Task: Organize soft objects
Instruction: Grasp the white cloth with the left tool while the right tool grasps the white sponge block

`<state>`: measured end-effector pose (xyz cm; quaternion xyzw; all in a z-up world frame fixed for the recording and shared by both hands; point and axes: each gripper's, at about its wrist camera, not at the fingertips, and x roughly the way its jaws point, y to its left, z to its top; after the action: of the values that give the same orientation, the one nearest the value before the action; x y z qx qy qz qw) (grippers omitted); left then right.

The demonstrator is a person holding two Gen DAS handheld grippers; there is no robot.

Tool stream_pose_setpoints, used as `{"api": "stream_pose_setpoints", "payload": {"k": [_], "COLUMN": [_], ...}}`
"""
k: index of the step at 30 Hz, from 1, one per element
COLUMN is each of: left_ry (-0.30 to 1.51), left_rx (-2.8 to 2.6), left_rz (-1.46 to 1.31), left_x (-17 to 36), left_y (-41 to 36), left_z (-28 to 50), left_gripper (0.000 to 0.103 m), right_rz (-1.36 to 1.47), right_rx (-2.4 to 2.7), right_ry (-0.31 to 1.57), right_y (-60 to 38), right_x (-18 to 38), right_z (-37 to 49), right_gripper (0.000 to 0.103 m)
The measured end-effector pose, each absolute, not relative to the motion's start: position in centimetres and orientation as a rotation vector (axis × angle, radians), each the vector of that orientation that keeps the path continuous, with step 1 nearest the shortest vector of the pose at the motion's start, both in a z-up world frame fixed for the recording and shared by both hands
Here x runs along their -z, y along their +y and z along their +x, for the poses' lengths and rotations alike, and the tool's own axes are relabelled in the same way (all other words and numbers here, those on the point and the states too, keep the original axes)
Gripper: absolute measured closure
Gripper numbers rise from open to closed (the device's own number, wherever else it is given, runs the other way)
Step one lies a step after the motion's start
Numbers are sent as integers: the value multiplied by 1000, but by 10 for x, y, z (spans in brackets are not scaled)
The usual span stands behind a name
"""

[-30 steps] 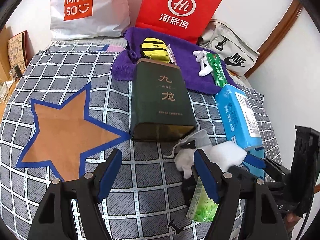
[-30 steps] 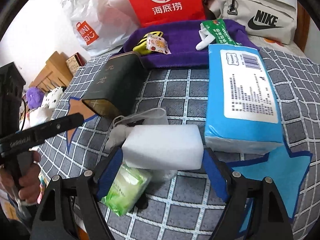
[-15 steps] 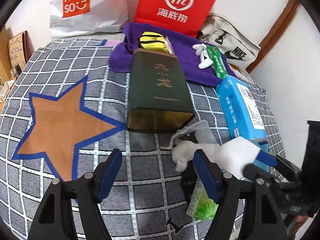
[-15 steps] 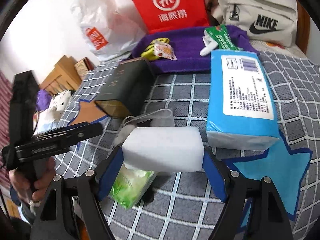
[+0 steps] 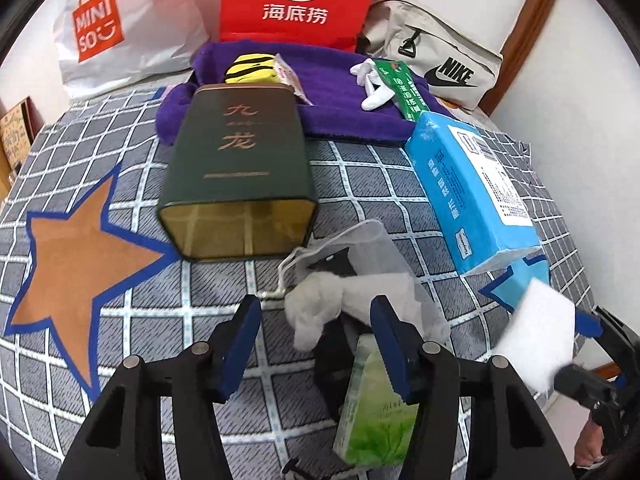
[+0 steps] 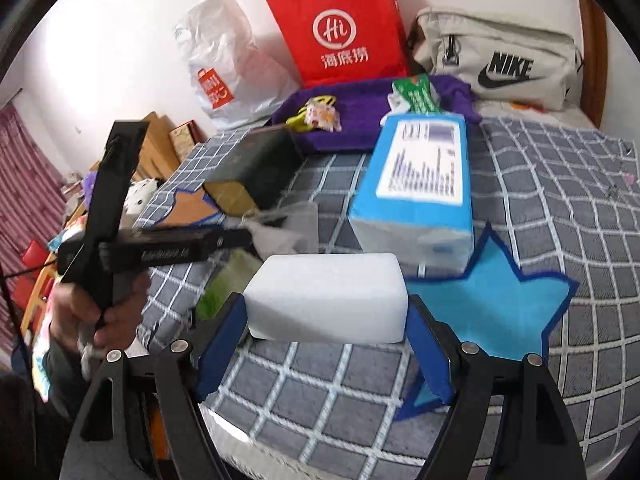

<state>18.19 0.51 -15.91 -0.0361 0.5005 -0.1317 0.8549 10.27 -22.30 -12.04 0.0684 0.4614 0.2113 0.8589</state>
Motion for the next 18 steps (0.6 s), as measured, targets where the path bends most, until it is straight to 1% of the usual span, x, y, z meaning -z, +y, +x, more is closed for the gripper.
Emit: {"api": "stream_pose_setpoints", "payload": {"k": [3, 5, 6, 8, 9, 11, 14, 18], "left_ry": [1070, 1077, 1079, 1073, 1073, 1068, 1055, 1028], "left_rx": [280, 290, 292, 282, 277, 270, 281, 280], "left_rz": [-79, -88, -88, -77, -69, -67, -76, -94], "left_x": [165, 168, 169, 171, 172, 172, 168, 158], "left_y": [2, -1, -3, -6, -7, -7, -5, 0], "left_z": [186, 188, 189, 190, 191, 191, 188, 183], "left_gripper": [50, 57, 58, 66, 67, 76, 78, 78], "right_rz": [136, 140, 145, 152, 156, 166, 156, 164], "right_rx": [-416, -396, -390, -382, -381, -385, -385, -380], "right_ry": [964, 967, 970, 977, 982, 987, 979, 971], "right_y": [-233, -240, -243, -246, -248, -248, -247, -248], "right_x": [129, 135, 138, 143, 146, 149, 151, 149], "right_z": [102, 103, 105, 107, 108, 109, 109, 106], "right_gripper": [24, 24, 24, 24, 24, 24, 24, 24]}}
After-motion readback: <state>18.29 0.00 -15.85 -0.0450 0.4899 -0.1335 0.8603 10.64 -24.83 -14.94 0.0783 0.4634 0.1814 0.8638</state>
